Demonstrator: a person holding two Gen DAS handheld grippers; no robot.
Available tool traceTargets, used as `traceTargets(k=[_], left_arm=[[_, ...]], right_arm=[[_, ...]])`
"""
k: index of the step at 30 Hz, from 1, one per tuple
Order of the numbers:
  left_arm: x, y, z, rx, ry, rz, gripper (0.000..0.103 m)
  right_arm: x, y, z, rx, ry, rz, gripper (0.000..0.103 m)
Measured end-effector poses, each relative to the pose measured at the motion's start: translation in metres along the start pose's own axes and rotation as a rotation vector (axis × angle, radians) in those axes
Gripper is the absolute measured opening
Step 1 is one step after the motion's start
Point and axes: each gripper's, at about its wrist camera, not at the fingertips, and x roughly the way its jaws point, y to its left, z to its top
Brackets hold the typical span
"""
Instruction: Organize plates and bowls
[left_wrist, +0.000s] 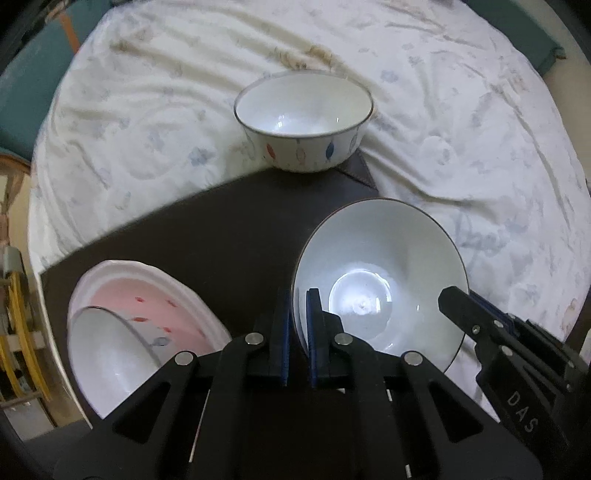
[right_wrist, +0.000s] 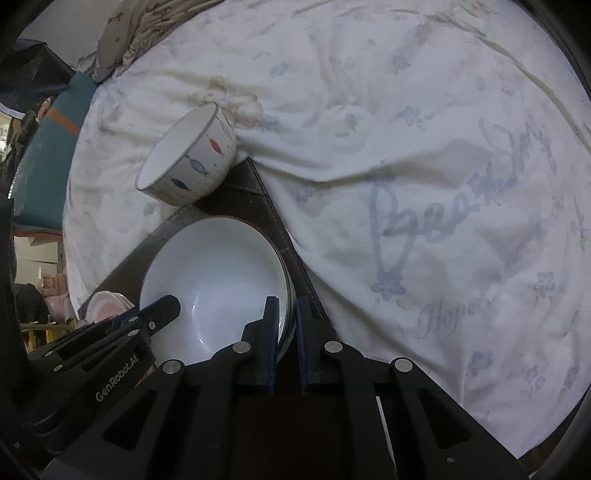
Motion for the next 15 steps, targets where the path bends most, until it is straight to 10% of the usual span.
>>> traceTargets(k=[15], left_arm=[[-0.098, 0.074, -0.032, -0.011, -0.203, -0.068, 0.007]], right_arm=[[-0.067, 0.066, -0.017, -0.108, -0.139, 0.089, 0.01]])
